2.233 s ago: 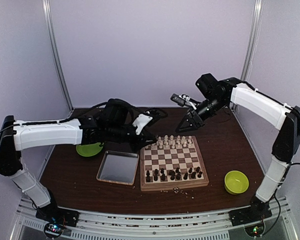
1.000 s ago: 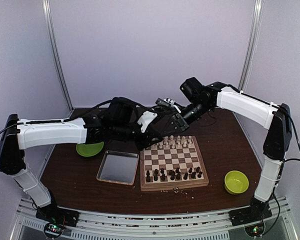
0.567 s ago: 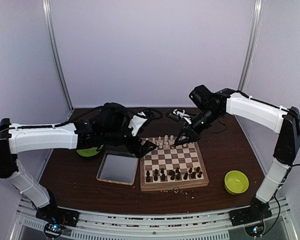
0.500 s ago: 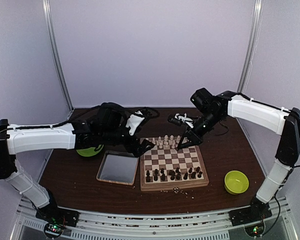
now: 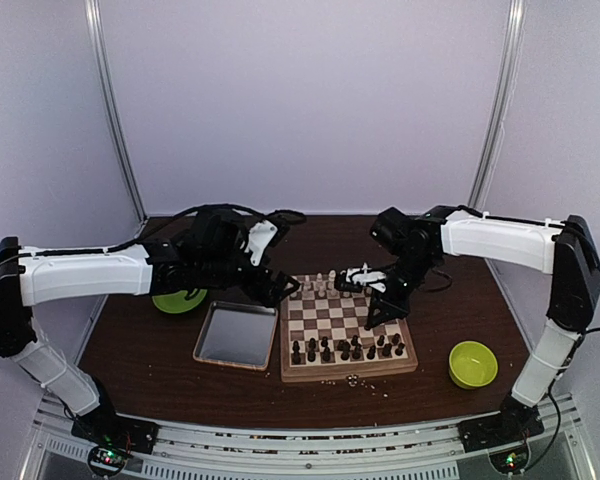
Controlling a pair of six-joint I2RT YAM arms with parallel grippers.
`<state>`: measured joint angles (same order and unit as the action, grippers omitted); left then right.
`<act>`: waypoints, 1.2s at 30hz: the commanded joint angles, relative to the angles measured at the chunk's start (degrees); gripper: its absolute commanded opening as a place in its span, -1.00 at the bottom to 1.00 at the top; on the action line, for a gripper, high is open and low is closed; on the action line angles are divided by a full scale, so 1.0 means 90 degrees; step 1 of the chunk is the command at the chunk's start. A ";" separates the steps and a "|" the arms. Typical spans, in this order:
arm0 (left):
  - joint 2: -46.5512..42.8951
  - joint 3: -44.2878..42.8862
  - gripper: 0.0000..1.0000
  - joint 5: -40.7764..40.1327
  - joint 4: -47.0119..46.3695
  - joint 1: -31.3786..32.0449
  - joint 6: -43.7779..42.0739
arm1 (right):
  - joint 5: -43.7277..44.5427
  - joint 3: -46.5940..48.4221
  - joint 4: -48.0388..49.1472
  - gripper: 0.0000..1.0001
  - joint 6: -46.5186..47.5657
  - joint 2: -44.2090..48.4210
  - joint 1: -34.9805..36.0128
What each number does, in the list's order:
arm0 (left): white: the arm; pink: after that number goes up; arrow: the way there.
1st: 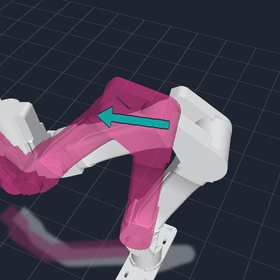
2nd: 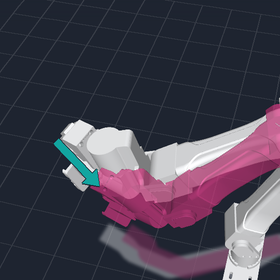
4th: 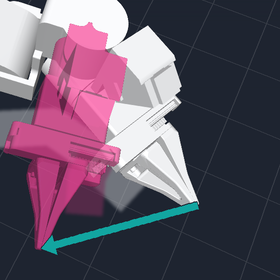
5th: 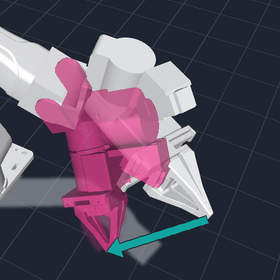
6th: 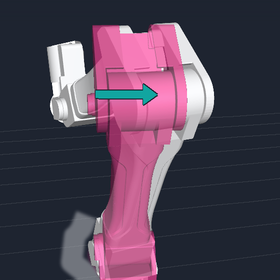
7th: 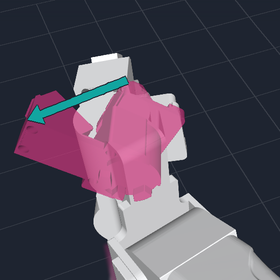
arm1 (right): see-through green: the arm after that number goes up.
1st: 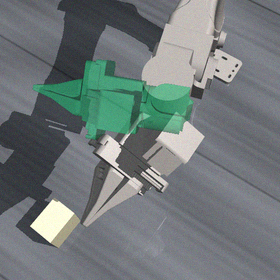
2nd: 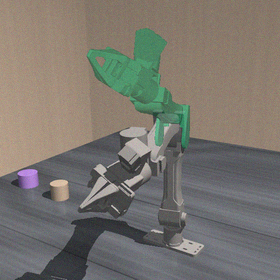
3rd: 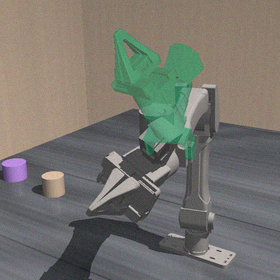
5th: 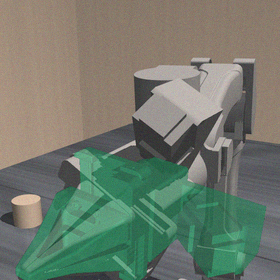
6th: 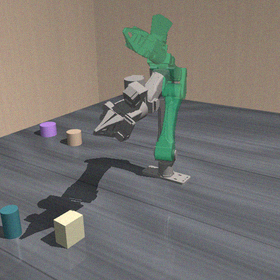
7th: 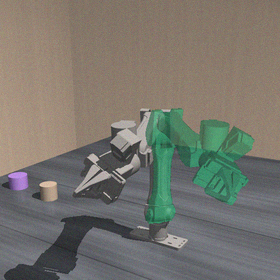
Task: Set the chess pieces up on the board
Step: Place the pawn at c7.
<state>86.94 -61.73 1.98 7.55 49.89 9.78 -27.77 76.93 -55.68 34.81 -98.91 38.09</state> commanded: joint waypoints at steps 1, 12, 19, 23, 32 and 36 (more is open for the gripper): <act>-0.0038 -0.0099 0.96 0.0012 -0.0228 -0.0035 0.0171 | 0.0385 -0.0246 0.0066 -0.82 0.0185 -0.0176 0.0120; 0.0119 -0.0242 0.96 0.0245 -0.0175 -0.0035 0.0215 | 0.0429 -0.0335 0.0226 -0.81 0.0116 -0.0428 0.0216; 0.0131 -0.0241 0.96 0.0285 -0.0151 -0.0035 0.0204 | 0.0456 -0.0272 0.0269 -0.80 0.0074 -0.0582 0.0270; 0.0128 -0.0213 0.96 0.0293 -0.0146 -0.0035 0.0200 | 0.0539 -0.0268 0.0311 -0.79 0.0042 -0.0644 0.0288; 0.0166 -0.0239 0.96 0.0334 -0.0141 -0.0035 0.0176 | 0.0619 -0.0247 0.0416 -0.78 -0.0087 -0.0729 0.0290; 0.0193 -0.0255 0.96 0.0357 -0.0127 -0.0035 0.0158 | 0.0652 -0.0237 0.0406 -0.68 -0.0088 -0.0736 0.0290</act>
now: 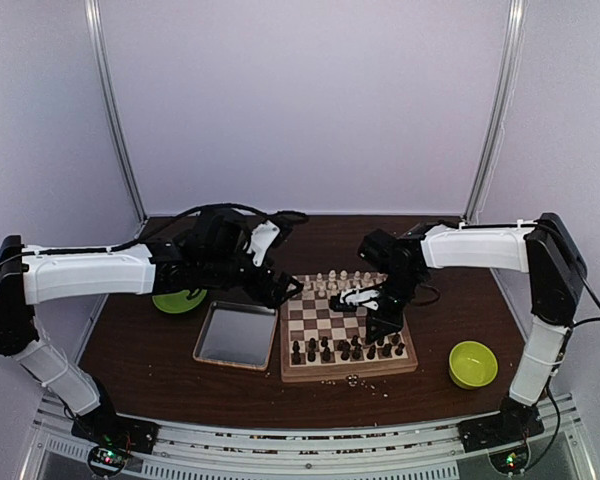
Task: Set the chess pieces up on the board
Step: Place the pawn at c7.
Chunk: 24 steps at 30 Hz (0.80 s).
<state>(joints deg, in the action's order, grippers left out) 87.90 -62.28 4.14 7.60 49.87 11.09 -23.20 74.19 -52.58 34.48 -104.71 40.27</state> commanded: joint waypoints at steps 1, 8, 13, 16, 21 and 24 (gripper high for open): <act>0.0078 -0.0191 0.96 0.0121 -0.0131 -0.0032 0.0008 | 0.0117 0.0067 0.0045 -0.65 -0.0052 -0.0085 0.0047; 0.0079 -0.0192 0.96 0.0122 -0.0086 -0.0034 -0.0028 | -0.0185 0.0281 -0.0223 -0.47 -0.0204 0.0140 0.0030; -0.0020 -0.0277 0.96 -0.0013 0.0123 -0.0034 -0.0116 | -0.0556 0.0885 -0.0759 -0.43 -0.0263 0.0395 -0.0149; -0.0196 -0.0353 0.96 -0.0267 0.0369 -0.0033 -0.0264 | -0.0740 0.1228 -0.1038 -0.41 -0.0311 0.0619 -0.0340; -0.0568 -0.0478 0.96 -0.1357 0.0956 -0.0048 -0.0321 | -0.0708 0.1650 -0.1205 -0.35 -0.0521 0.1302 -0.0733; -0.0758 -0.0692 0.96 -0.2347 0.1556 -0.0187 -0.0176 | -0.0541 0.1701 -0.0944 -0.34 -0.0787 0.1837 -0.1128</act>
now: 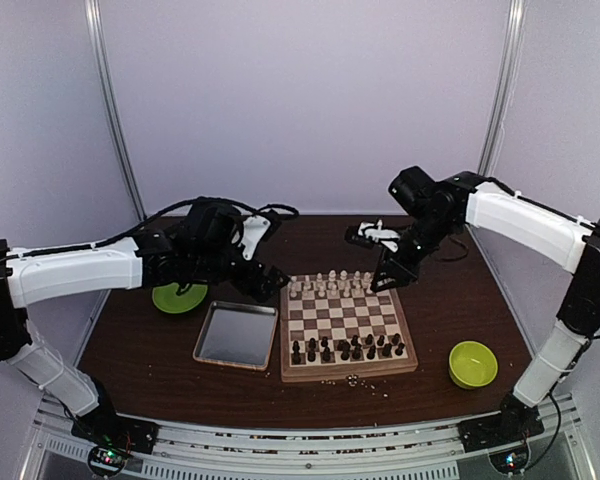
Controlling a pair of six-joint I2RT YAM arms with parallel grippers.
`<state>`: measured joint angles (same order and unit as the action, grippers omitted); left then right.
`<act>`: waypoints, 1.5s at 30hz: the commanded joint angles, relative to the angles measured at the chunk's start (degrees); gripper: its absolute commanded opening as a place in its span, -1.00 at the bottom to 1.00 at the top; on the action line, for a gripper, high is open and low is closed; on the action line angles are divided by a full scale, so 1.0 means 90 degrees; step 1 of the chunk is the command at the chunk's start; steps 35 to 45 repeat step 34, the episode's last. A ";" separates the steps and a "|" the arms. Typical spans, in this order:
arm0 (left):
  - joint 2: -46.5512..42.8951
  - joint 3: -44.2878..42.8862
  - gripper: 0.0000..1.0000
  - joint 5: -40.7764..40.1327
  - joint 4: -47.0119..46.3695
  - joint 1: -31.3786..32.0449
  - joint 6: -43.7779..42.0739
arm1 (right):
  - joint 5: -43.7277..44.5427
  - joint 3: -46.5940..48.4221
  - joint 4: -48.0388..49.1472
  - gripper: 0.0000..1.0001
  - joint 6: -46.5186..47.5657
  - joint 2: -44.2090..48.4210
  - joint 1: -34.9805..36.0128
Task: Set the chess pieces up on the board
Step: Place the pawn at c7, then reset both arms
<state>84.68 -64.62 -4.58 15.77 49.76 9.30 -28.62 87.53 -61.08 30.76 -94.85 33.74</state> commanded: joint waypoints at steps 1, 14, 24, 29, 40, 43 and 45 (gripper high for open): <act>-0.0479 -0.0466 0.96 -0.1614 0.0801 -0.0219 0.0046 | 0.0182 0.0167 0.0177 -0.33 -0.0489 0.0961 -0.0521; -0.2836 0.1070 0.96 -0.4886 -0.0145 -0.0720 -0.0545 | 0.2989 -0.2553 0.3696 0.99 -0.2356 0.3772 -0.2166; -0.2454 0.0920 0.96 -0.4629 0.0435 -0.0808 -0.0704 | 0.3904 -0.5475 0.6236 0.99 -0.3131 0.5665 -0.2315; -0.2455 0.0928 0.96 -0.4305 0.0488 -0.0817 -0.0569 | 0.3971 -0.5202 0.5933 0.99 -0.3388 0.5588 -0.2379; -0.2564 0.1030 0.96 -0.4475 0.0486 -0.0822 -0.0574 | 0.4036 -0.5050 0.5746 0.99 -0.3238 0.5378 -0.2438; -0.2564 0.1030 0.96 -0.4475 0.0486 -0.0822 -0.0574 | 0.4036 -0.5050 0.5746 0.99 -0.3238 0.5378 -0.2438; -0.2564 0.1030 0.96 -0.4475 0.0486 -0.0822 -0.0574 | 0.4036 -0.5050 0.5746 0.99 -0.3238 0.5378 -0.2438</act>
